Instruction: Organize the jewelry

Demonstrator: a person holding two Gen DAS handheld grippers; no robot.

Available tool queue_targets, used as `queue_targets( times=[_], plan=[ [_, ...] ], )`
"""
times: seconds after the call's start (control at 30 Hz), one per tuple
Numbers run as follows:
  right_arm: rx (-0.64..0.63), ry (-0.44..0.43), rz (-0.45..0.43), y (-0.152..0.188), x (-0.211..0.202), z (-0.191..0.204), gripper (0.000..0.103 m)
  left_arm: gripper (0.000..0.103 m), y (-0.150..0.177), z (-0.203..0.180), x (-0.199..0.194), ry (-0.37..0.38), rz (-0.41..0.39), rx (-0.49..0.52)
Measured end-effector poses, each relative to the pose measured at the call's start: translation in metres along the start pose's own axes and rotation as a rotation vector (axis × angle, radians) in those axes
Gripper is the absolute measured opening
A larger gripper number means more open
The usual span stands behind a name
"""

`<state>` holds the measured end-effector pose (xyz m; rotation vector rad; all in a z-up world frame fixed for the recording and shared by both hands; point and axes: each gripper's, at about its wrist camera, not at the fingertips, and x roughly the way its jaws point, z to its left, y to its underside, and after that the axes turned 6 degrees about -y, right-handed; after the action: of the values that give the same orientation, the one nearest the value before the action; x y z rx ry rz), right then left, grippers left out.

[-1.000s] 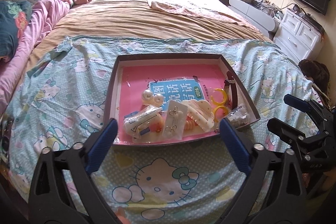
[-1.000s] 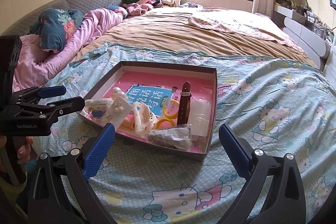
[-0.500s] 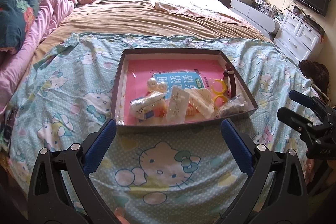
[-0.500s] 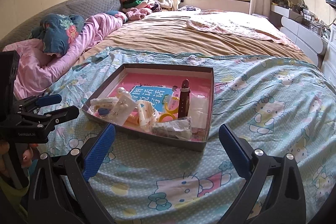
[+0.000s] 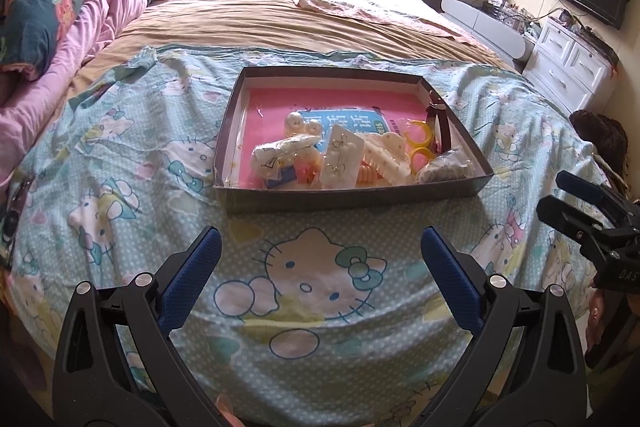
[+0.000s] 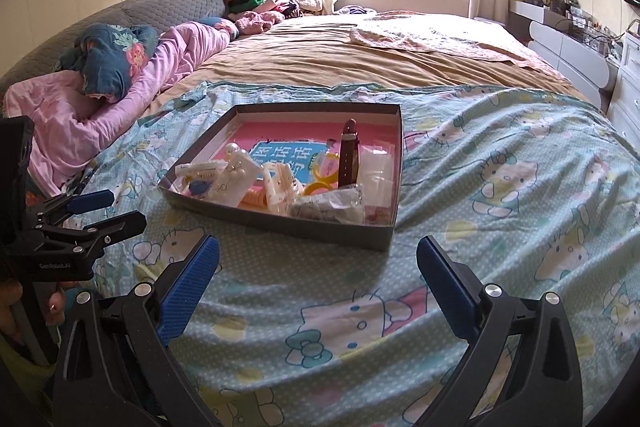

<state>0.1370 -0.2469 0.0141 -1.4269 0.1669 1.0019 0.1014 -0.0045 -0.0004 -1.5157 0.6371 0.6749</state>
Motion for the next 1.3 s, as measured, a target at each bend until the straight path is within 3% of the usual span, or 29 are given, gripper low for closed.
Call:
queue_targets(
  times=[0.7, 1.3],
  plan=[
    [0.05, 0.022, -0.001, 0.038, 0.004, -0.002, 0.098, 0.093, 0.026, 0.001, 0.002, -0.005, 0.004, -0.021],
    [0.045, 0.02, 0.001, 0.041, 0.003, 0.001, 0.098, 0.093, 0.034, 0.003, -0.001, -0.015, 0.01, -0.027]
  ],
)
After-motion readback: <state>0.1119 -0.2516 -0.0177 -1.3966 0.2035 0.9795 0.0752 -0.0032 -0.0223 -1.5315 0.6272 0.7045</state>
